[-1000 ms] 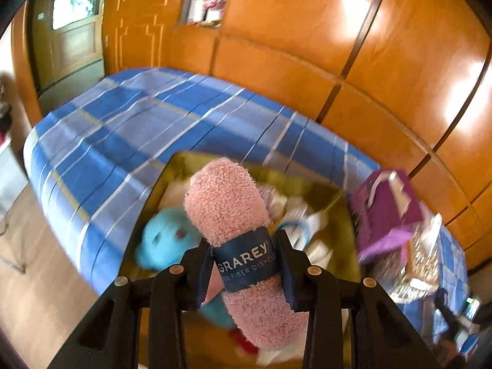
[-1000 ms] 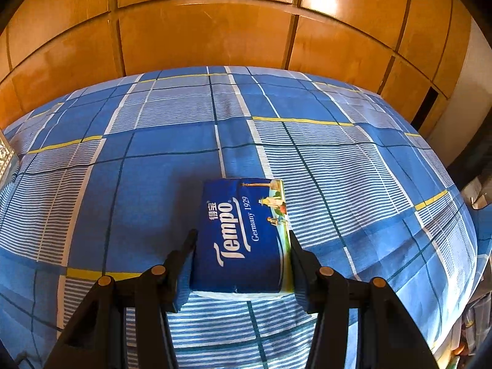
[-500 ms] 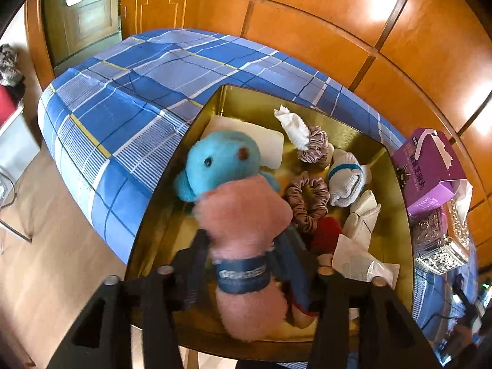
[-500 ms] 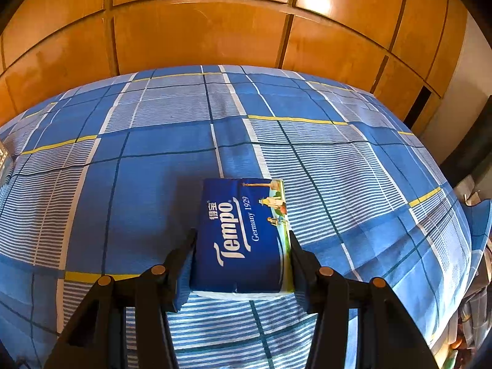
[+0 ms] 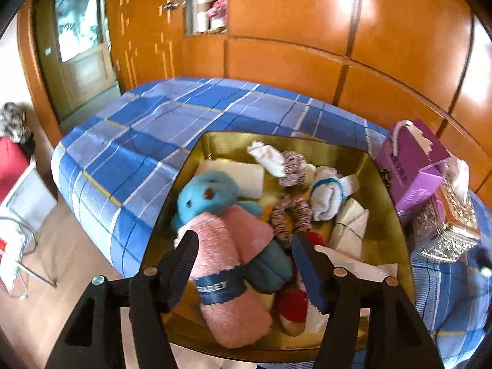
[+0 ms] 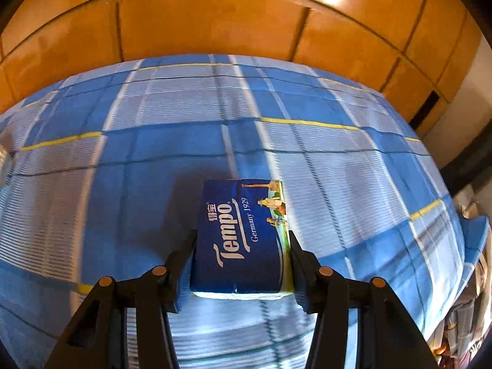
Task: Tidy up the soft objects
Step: 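Carry the pink towel into the gold tray and open the left gripper, then carry the Tempo tissue pack into the gold tray and release it with the right gripper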
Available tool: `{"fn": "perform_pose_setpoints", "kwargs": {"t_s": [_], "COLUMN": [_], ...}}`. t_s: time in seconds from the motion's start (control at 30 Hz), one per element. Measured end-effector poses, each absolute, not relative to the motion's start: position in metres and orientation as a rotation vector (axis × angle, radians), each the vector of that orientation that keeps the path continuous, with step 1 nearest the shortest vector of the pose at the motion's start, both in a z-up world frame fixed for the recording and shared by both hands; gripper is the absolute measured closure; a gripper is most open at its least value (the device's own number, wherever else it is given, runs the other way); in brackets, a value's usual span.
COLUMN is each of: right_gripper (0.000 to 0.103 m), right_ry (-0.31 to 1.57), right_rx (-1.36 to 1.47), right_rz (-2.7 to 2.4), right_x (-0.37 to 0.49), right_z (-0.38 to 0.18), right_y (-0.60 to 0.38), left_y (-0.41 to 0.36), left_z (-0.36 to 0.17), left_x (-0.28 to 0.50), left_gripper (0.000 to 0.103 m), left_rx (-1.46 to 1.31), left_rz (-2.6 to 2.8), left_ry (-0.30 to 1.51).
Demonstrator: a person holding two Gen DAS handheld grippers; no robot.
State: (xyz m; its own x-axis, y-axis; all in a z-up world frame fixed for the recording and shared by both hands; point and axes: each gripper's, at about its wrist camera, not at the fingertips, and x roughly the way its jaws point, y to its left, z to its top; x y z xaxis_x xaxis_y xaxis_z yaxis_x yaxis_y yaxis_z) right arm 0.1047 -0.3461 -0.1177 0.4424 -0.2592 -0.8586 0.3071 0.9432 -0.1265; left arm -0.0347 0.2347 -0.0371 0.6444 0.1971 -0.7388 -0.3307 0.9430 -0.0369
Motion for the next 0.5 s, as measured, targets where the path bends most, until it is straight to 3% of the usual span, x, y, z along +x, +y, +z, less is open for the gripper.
{"fn": "perform_pose_setpoints", "kwargs": {"t_s": [0.5], "right_gripper": [0.051], "right_ry": [0.89], "right_rx": [-0.117], "right_rz": [0.061], "right_x": [0.17], "right_z": [-0.002], "right_y": [-0.2], "left_y": [0.204], "left_z": [-0.028], "left_x": [-0.038], "left_gripper": [0.037], "left_rx": [-0.106], "left_rz": [0.24], "left_ry": [0.772]}}
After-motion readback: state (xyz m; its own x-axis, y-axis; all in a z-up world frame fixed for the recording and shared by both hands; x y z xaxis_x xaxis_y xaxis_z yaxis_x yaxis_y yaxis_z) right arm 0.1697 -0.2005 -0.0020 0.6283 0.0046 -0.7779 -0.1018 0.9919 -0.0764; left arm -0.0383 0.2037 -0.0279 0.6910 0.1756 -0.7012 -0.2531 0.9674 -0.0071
